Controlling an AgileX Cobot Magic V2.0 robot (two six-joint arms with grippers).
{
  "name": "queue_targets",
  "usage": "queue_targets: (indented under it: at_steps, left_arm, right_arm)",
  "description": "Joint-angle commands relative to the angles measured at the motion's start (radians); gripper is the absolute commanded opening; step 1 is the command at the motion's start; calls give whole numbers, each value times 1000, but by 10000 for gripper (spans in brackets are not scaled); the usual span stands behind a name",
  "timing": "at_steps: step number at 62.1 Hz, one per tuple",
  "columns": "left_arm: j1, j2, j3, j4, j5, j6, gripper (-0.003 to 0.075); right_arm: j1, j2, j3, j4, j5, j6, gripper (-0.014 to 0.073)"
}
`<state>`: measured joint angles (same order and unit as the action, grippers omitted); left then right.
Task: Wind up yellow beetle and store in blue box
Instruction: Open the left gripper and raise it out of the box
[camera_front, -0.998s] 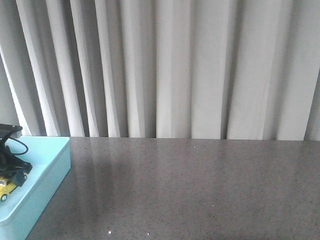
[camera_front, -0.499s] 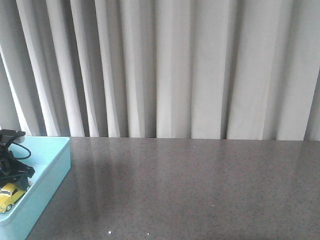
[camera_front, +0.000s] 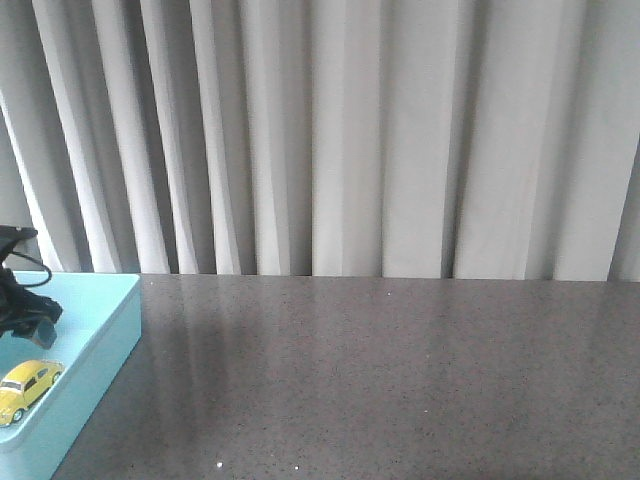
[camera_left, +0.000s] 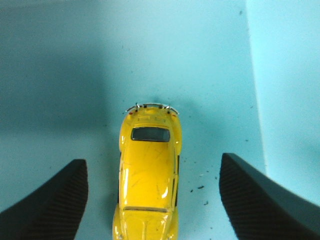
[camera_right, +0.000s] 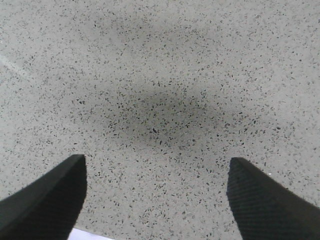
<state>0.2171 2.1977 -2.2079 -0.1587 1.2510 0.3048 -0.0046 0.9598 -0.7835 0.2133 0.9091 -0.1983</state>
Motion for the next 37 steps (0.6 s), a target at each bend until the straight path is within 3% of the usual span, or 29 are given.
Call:
queue_targets:
  at_steps: [1, 37]
  left_arm:
    - [1, -131, -26, -31, 0, -37, 539]
    - [1, -433, -25, -29, 0, -129, 539]
  right_arm:
    - [2, -14, -26, 5, -47, -3, 561]
    - [2, -14, -26, 5, -49, -3, 561]
